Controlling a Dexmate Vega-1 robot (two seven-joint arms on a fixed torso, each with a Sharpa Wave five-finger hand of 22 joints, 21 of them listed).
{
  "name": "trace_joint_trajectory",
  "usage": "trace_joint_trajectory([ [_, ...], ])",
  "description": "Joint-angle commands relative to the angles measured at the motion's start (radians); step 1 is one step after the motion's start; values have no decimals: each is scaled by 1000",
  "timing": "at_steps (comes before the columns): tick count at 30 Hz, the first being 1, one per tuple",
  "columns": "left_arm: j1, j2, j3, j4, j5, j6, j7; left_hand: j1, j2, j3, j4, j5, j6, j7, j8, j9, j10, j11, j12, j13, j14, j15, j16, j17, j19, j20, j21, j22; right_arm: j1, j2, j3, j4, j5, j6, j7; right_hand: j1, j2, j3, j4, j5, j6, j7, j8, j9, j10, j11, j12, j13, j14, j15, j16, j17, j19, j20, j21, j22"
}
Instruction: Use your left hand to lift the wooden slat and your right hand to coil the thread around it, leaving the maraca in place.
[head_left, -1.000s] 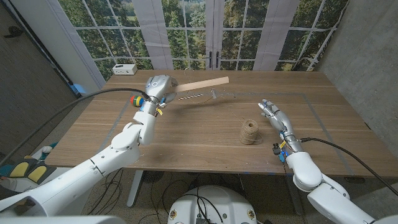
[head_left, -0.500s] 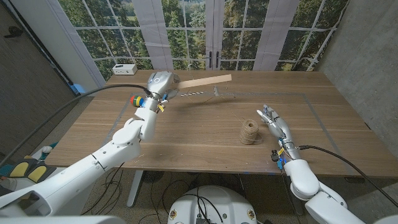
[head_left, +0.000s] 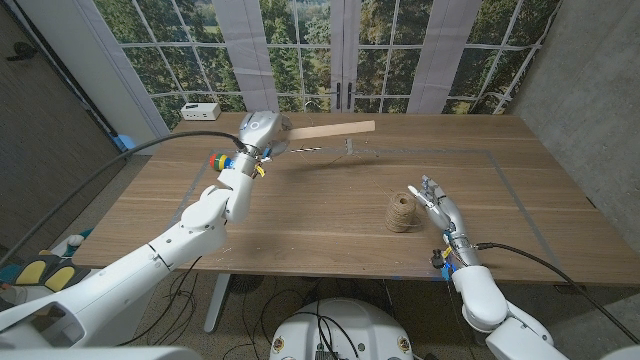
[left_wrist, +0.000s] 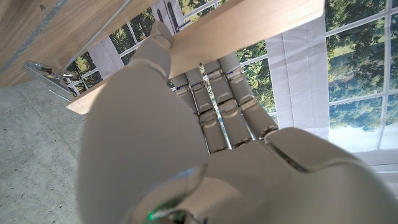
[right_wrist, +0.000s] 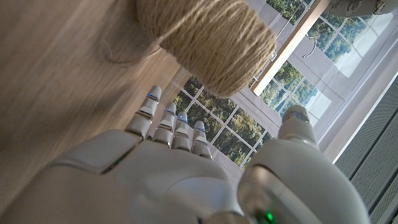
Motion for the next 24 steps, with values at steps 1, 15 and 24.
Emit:
trace_joint_trajectory([
  [1,-6,-1,-2,-3,12,-5,-9,163,168,1,8,9,28,-14,1,15,9,-4,-6,4,150,-217,4,5,-6,-48,7,0,-4,6,-25,4,-36,-4,-18,27,-3,-2,-1,10,-9,0,8,3,-9,-4,0,2,2,-13,-2,2,6,-15,-1,2],
  [15,-18,-3,8,-5,28,-7,-37,165,168,-3,9,9,29,-16,-1,15,10,-4,-8,14,151,-217,3,15,-8,-49,16,-2,-7,19,-54,9,-85,11,-43,34,-50,-30,7,22,-22,-14,10,4,-15,-13,2,4,-9,-24,-7,4,-4,-21,-11,2],
  [24,-24,-5,9,-1,29,-23,-35,164,168,-6,10,10,29,-13,-3,16,12,-4,-9,21,153,-217,2,22,-12,-49,22,-4,-9,25,-75,-38,-175,-128,-101,56,-68,-47,5,38,-44,-23,9,4,-18,-19,4,5,-24,-43,-12,5,2,-44,-13,2],
])
